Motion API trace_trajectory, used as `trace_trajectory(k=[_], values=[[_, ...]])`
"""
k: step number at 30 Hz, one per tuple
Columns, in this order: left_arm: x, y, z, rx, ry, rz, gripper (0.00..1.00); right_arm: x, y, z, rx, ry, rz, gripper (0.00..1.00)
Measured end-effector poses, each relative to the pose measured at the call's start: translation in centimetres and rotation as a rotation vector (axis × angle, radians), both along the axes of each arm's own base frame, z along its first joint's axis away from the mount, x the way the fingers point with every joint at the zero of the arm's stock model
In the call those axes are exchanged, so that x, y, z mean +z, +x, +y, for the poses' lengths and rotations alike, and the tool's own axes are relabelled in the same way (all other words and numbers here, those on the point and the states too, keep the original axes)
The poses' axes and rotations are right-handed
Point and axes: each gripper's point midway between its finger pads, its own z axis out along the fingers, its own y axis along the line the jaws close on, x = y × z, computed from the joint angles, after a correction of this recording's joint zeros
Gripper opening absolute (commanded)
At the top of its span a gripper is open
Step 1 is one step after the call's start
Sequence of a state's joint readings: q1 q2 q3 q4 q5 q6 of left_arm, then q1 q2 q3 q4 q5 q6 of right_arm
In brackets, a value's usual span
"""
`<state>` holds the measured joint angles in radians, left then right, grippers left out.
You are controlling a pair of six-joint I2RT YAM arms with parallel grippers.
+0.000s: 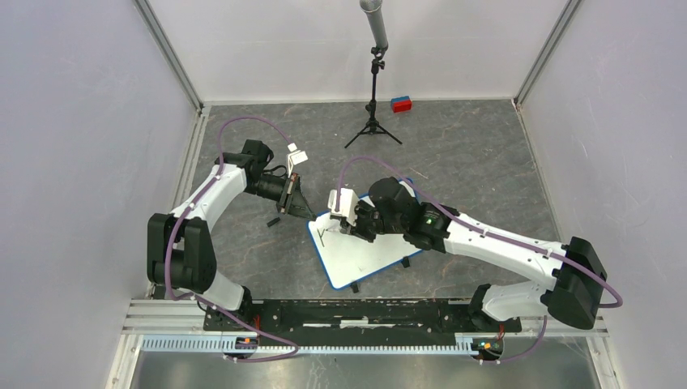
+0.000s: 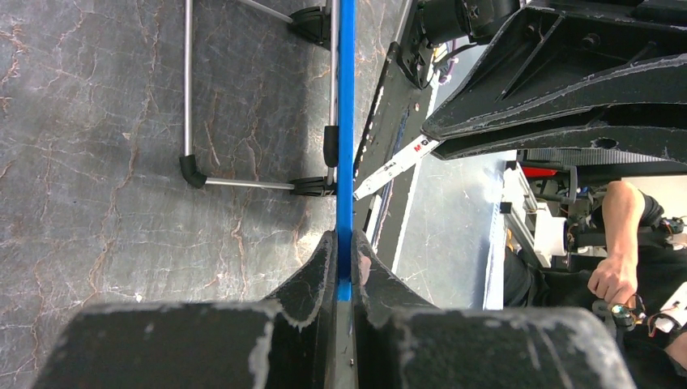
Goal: Write a sentence on the whiteboard
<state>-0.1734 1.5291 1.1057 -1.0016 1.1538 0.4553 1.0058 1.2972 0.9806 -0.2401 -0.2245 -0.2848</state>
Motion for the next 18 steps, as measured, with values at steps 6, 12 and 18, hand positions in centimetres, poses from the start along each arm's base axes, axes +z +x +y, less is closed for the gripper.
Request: trace_trajectory(k=[6,12,18], values=[[0.0,0.0,0.0,-0.001,-0.001,-0.002,0.03,-0.1,-0.3,0.1,0.014,0.002,0.008,0.0],[0.0,0.0,0.0,-0.001,-0.001,-0.002,0.02,-0.3,-0.8,0.2,0.035,-0.001,0.016,0.0],[0.0,0.0,0.0,-0.001,-0.001,-0.002,0.02,-1.2,-1.5,0.0,0.059,-0.022,0.03,0.0]])
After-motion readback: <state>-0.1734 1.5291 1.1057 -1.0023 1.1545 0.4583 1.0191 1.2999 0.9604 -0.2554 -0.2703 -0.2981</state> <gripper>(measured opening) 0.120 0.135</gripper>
